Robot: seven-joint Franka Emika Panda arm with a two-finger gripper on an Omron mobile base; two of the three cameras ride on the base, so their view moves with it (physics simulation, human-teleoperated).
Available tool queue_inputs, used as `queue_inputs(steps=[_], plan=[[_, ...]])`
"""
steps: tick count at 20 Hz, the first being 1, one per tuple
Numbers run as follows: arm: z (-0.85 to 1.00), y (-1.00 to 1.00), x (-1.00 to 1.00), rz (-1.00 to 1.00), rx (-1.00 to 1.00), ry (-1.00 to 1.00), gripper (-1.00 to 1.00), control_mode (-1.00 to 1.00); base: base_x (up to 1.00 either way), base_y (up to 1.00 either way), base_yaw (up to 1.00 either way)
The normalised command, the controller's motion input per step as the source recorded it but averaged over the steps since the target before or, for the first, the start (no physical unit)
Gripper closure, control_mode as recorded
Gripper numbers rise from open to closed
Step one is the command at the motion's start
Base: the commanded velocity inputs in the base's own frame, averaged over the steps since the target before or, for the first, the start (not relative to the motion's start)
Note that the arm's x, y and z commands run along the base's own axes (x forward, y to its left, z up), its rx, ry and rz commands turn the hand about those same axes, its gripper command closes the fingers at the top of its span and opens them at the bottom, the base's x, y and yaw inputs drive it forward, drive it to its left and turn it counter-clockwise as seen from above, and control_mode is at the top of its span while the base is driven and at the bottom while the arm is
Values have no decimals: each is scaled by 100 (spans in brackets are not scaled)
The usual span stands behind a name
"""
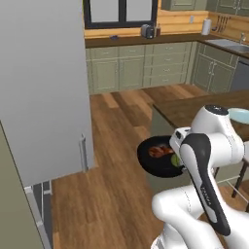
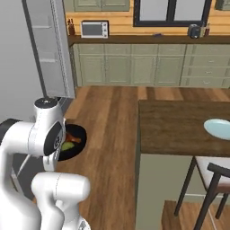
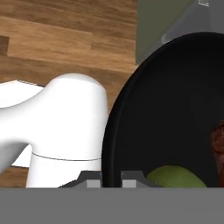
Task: Pick the chicken drumstick and lime from their plates and place them in the bowl. Then put the bowl in the fridge.
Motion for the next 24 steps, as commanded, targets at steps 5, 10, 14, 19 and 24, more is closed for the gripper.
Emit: queue_inputs(steps=[5, 10, 14, 19, 24], plan=[[0, 0, 0, 0, 0, 0, 100, 100, 76, -27, 0], [0, 0, 0, 0, 0, 0, 100, 100, 87, -10, -1], [0, 0, 0, 0, 0, 0, 100, 100, 79, -6, 0], [0, 0, 0, 0, 0, 0, 100, 100, 38, -21, 1], [0, 0, 0, 0, 0, 0, 100, 100, 45, -7, 9]])
